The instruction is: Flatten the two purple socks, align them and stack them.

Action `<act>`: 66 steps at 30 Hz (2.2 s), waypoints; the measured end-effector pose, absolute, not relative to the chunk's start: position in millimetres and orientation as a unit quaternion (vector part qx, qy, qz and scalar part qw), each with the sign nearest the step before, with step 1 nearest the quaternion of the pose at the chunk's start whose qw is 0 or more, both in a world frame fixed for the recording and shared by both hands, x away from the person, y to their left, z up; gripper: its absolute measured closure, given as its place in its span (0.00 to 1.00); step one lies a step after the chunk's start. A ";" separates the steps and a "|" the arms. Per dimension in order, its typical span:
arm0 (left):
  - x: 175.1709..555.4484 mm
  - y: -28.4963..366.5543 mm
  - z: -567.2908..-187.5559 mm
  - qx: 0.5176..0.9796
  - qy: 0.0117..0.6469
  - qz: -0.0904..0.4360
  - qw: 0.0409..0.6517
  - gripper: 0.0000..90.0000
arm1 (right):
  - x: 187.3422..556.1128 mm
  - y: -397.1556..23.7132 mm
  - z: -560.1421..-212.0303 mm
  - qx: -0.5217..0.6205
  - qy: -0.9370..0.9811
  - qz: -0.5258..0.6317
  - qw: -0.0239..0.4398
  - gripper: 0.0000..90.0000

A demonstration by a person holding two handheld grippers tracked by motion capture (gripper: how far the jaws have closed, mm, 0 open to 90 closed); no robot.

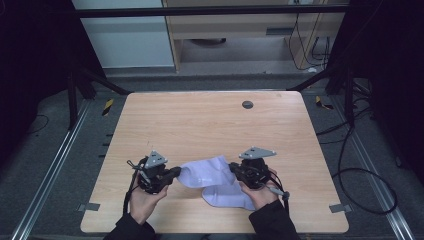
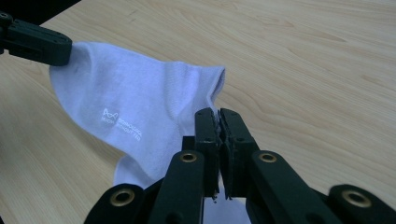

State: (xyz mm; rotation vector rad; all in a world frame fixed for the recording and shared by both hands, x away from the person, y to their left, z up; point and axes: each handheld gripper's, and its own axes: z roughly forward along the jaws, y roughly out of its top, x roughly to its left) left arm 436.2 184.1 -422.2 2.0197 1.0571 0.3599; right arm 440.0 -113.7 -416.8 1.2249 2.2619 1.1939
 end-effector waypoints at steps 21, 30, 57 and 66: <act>422.6 130.6 -436.4 0.839 0.373 0.112 0.380 0.98 | 401.7 -164.0 -436.9 0.460 0.781 0.393 0.153 0.97; 423.9 120.7 -454.7 0.851 0.367 0.101 0.362 0.98 | 394.4 -171.5 -444.4 0.465 0.785 0.382 0.148 0.97; 436.2 115.3 -482.7 0.859 0.378 0.101 0.330 0.96 | 402.7 -169.8 -474.8 0.475 0.810 0.321 0.121 0.96; 433.3 118.3 -463.6 0.836 0.375 0.125 0.380 0.79 | 399.7 -171.7 -470.8 0.463 0.799 0.354 0.148 0.81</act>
